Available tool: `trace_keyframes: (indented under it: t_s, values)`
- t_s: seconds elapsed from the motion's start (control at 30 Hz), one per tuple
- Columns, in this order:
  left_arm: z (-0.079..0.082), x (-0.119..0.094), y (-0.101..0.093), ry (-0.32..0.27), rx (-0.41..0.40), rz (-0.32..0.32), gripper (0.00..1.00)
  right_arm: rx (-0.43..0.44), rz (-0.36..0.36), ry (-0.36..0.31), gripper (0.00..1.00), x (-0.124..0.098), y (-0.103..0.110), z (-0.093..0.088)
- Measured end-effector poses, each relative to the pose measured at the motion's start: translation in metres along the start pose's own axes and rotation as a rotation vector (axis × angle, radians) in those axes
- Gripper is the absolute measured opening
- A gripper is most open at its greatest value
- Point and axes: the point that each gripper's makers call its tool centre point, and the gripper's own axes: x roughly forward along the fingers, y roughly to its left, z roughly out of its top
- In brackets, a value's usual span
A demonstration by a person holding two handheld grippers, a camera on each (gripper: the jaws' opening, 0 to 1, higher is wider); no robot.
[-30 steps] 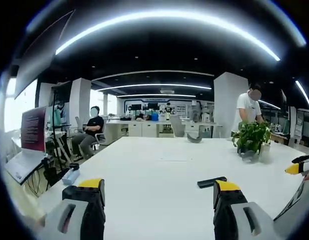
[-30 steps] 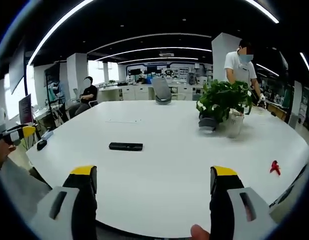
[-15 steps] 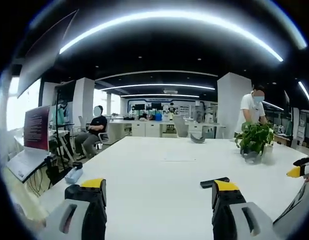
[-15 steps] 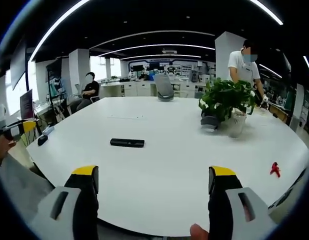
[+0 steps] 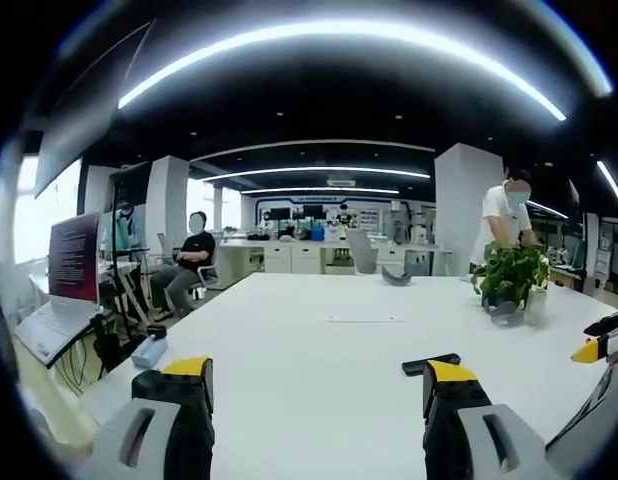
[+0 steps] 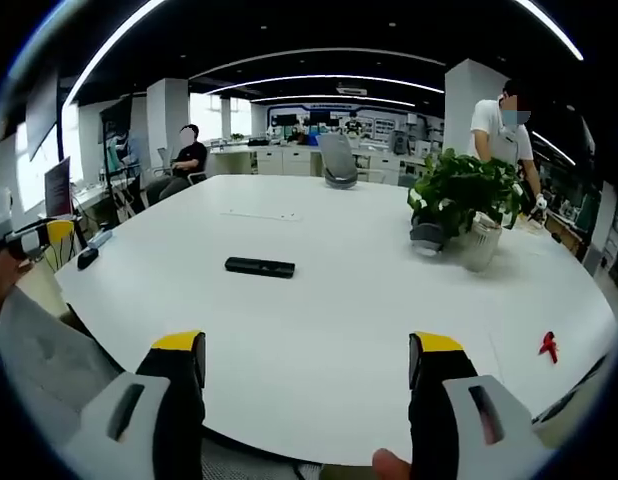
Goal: Press the specified remote control buttons in sequence, fully releasing each button before pressing the next.
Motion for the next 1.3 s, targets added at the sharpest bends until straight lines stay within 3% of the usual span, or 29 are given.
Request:
trace_keyframes:
  t_s: [0.33,0.7,1.3]
  values:
    - [-0.003,0.003,0.007,0.011,0.018,0.021,0.9,-0.058,0.031,0.102,0.82,0.007,0.007,-0.015]
    - [-0.01,0.006,0.002,0.051,0.041,0.001,0.89,-0.018,0.002,0.082,0.82,0.004,-0.001,-0.013]
    - [-0.007,0.004,0.005,0.038,0.027,0.02,0.87,-0.05,0.008,0.099,0.8,0.005,0.002,-0.015]
